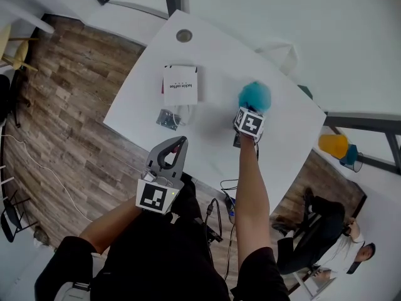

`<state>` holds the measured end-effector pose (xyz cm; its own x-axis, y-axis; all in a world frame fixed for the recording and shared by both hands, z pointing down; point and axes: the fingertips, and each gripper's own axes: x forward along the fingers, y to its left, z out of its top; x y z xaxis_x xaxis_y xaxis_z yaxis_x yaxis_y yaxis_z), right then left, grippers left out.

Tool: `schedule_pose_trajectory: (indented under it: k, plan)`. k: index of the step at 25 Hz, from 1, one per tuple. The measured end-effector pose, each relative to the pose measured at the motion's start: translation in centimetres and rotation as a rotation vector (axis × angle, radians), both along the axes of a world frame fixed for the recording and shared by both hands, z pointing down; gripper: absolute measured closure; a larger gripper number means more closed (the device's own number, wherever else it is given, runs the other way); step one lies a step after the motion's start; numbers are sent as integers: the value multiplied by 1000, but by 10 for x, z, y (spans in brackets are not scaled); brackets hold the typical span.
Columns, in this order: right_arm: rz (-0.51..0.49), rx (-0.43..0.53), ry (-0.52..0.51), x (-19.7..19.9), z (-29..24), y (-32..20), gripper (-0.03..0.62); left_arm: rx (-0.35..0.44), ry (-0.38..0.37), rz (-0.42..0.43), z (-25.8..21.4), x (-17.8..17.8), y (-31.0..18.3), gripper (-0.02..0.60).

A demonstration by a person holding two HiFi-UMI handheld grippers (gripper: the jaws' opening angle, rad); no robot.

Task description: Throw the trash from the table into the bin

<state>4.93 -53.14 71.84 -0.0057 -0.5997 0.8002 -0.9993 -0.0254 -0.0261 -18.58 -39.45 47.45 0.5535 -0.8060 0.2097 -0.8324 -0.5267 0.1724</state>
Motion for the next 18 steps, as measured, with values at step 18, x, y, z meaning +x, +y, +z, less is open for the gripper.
schedule_pose_trajectory:
  k: [18]
  plan:
    - [36, 444, -86, -57, -192, 192, 585, 117, 52, 178, -67, 37, 24, 584]
